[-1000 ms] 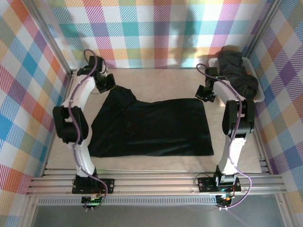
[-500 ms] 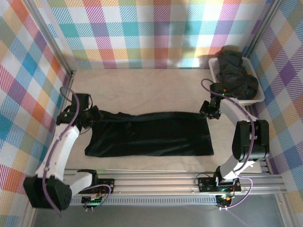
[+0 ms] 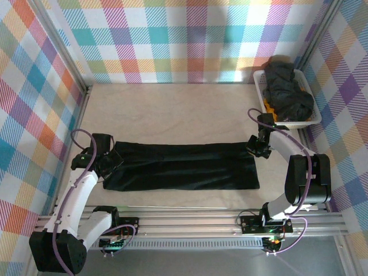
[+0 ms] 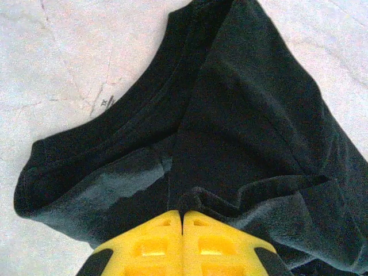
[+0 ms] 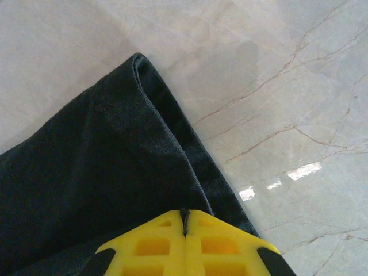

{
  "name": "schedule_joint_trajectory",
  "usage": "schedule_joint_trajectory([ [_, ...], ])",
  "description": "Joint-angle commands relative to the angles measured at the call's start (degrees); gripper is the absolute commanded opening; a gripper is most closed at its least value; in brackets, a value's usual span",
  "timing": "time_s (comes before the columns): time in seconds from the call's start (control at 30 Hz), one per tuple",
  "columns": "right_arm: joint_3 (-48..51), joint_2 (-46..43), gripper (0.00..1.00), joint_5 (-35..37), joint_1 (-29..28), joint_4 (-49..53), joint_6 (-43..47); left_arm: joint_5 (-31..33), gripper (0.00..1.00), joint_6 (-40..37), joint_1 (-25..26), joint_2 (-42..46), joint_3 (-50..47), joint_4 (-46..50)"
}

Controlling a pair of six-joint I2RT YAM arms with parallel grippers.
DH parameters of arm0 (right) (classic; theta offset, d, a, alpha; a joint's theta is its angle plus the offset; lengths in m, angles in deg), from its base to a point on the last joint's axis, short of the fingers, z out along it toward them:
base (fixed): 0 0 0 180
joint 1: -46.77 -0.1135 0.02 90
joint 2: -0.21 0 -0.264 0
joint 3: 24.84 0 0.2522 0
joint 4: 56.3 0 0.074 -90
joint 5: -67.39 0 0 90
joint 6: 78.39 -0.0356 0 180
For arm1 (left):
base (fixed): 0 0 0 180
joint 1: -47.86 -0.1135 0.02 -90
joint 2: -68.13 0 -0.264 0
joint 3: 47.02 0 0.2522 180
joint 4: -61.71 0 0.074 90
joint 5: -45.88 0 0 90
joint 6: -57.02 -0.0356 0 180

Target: Fold and stack the t-shirts

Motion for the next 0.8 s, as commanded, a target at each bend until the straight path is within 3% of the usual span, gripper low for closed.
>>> schedule_joint_trajectory([
  [0.0, 0.5, -2.0, 0.00, -0.7, 0.5, 0.0, -0.5, 2.9, 0.00, 2.7, -0.6, 2.1, -1.1, 1.9],
  [0.47, 4.0, -2.3, 0.00, 0.3, 0.4, 0.5, -2.0, 3.8, 0.00, 6.7, -0.6, -0.7, -6.3, -0.7],
  [0.77, 3.2, -1.4, 0.00, 2.1, 0.5, 0.7, -2.5, 0.4, 0.00, 10.5, -0.6, -0.6, -11.2, -3.3],
])
